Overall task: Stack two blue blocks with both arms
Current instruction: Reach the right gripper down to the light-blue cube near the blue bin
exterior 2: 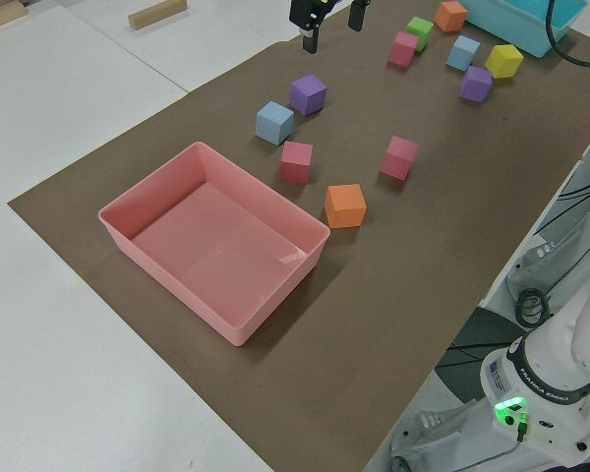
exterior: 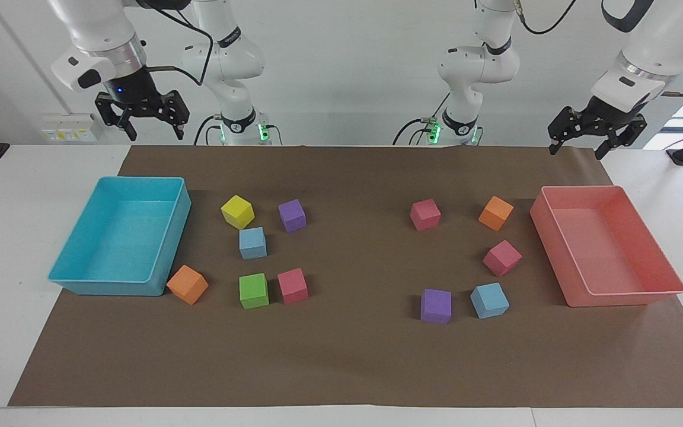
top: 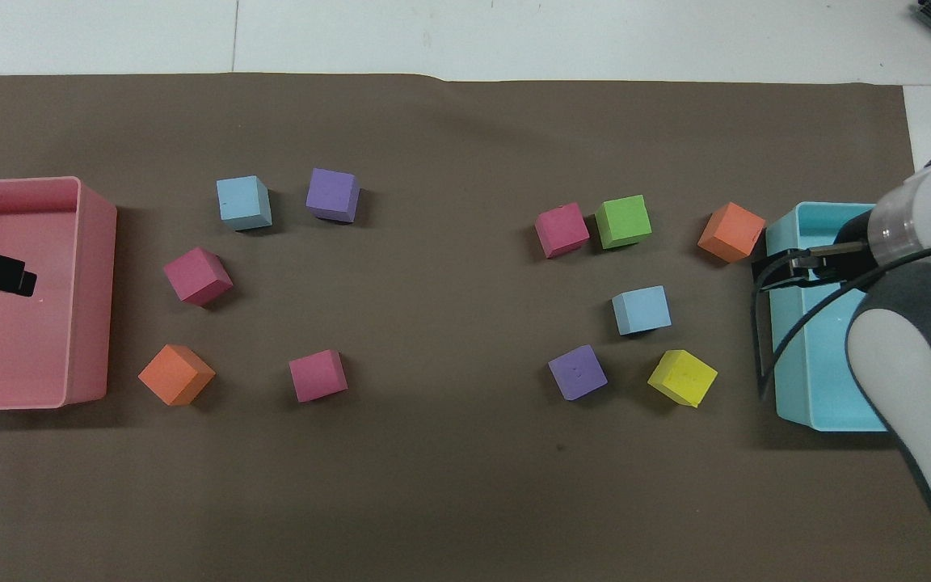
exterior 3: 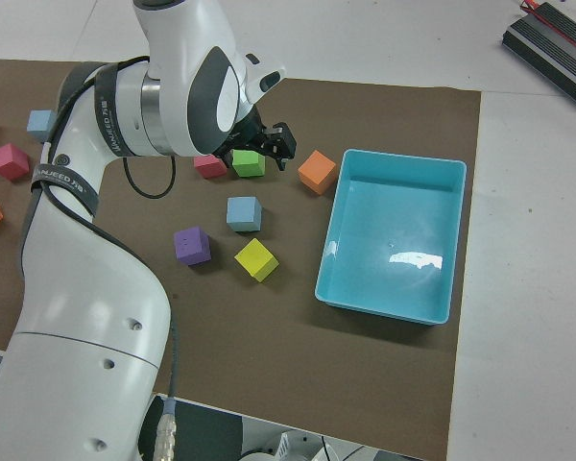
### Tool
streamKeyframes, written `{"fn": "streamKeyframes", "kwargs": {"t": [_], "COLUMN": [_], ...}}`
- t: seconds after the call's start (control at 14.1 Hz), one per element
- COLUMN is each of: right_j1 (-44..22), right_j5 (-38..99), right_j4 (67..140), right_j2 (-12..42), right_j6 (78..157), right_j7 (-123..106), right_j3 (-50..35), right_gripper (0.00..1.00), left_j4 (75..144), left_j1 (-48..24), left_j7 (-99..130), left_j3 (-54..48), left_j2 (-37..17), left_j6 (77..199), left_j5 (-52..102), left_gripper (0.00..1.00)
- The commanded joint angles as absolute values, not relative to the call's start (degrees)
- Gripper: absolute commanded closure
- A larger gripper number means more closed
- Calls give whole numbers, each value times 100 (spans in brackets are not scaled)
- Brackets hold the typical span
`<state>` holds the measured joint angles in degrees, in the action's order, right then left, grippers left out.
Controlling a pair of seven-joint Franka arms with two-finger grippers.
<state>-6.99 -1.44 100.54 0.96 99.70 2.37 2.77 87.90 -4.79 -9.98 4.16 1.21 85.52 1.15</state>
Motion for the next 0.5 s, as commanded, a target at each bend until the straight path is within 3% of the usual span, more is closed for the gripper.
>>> {"fn": "streamKeyframes", "kwargs": {"t": [0.0,0.42], "right_j1": [-922,-1265], "right_j5": [-105,-79], "right_j4": [10414,11196], "right_j2": [228,457], "right_j6": [10414,11661], "right_j7": [518,861], "right_j3": [281,272], "right_gripper": [0,0], "left_j4": [8684,8684], "left_j1": [-404,-396], "left_j7": [-1037,-1037], "left_j3": [360,360], "left_j2": [88,88], "left_j6": [8420,8420], "left_j5": [70,70], "left_gripper": [0,0]}}
